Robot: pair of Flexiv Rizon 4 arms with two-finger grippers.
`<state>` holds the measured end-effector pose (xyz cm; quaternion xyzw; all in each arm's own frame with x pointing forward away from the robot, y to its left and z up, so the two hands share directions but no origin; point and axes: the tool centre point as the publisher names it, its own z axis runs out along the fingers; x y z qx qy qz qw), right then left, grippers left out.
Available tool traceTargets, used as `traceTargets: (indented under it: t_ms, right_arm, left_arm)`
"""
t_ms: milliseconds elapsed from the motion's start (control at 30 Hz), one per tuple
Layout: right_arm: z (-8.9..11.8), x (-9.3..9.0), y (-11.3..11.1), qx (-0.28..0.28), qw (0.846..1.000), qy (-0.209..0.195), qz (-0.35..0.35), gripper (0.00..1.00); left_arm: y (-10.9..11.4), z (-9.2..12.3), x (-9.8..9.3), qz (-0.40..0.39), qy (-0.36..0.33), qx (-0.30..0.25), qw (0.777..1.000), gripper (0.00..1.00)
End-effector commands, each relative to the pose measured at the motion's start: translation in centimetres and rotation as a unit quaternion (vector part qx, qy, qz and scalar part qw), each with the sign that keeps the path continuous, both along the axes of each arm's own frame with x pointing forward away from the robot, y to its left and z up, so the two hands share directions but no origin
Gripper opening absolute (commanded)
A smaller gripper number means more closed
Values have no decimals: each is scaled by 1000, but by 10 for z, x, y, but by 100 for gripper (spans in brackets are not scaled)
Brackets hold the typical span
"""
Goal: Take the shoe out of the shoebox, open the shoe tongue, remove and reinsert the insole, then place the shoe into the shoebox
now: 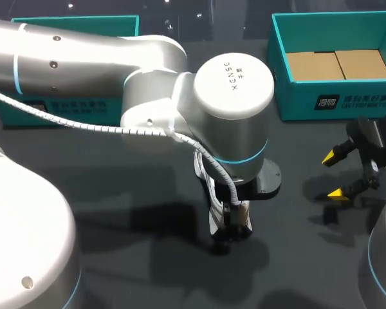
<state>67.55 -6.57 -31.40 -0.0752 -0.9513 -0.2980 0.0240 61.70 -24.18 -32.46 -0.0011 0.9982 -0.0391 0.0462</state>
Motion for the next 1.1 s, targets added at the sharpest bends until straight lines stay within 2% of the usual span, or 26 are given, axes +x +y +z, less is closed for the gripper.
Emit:
traceTargets:
  t_ms: [33,367,567,633,867,967,1100]
  right_arm:
    - [0,-1,0,-1,1000,0,0,100]
    - [0,-1,0,-1,1000,0,0,100]
    - [0,-1,0,-1,1000,0,0,100]
    - [0,-1,0,-1,1000,0,0,100]
    - [0,-1,0,-1,1000,0,0,100]
    - [0,-1,0,-1,1000,0,0,100]
    - [0,-1,0,-1,1000,0,0,100]
  left_arm:
    - [-7,-14,0,11,1,4,1000,100]
    - [-10,-36,-3,16,10,9,1000,100]
    - [-10,-47,-3,18,13,10,1000,89]
    - [-9,-50,-3,19,14,11,1000,80]
    - [-9,-60,-2,24,18,14,999,74]
    - [-9,-61,-2,28,20,15,999,67]
    - [-9,-64,-3,33,23,17,999,49]
